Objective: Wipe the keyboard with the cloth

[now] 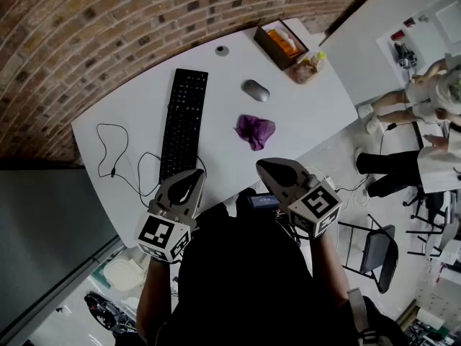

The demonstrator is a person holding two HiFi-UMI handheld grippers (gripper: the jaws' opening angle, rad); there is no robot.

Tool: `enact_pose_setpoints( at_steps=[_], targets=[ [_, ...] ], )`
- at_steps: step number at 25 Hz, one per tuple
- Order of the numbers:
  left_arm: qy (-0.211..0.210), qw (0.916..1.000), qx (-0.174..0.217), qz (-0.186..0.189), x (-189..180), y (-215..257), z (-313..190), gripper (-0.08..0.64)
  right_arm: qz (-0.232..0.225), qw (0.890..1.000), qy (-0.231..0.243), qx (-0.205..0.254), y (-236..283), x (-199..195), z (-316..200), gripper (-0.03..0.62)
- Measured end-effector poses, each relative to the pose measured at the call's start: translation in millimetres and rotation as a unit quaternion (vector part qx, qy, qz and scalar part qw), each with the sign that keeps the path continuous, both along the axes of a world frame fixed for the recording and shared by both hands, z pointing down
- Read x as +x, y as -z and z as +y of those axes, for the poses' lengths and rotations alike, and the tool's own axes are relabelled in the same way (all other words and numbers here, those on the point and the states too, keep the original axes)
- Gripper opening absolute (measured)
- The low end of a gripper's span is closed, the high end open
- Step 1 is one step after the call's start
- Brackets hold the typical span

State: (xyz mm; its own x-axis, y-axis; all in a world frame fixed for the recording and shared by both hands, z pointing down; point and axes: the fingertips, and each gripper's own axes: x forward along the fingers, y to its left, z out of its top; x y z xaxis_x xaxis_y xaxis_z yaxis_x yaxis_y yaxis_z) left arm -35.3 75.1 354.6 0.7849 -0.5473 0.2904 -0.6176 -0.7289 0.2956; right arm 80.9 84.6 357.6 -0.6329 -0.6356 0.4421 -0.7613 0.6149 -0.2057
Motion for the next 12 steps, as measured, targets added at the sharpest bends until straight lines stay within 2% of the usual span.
enact_pose_setpoints(
  at_steps=[8, 12],
  targets=[
    [-0.006, 1.0, -0.007, 0.001, -17, -6, 3, 0.014, -0.027, 0.999, -0.038, -0.013, -3, -10, -4, 0.017],
    [-0.014, 0.9998, -0.013, 0.004, -21, -12, 5, 0.014, -0.022, 0.999, -0.044, -0.021, -9, -15, 0, 0.018]
  ],
)
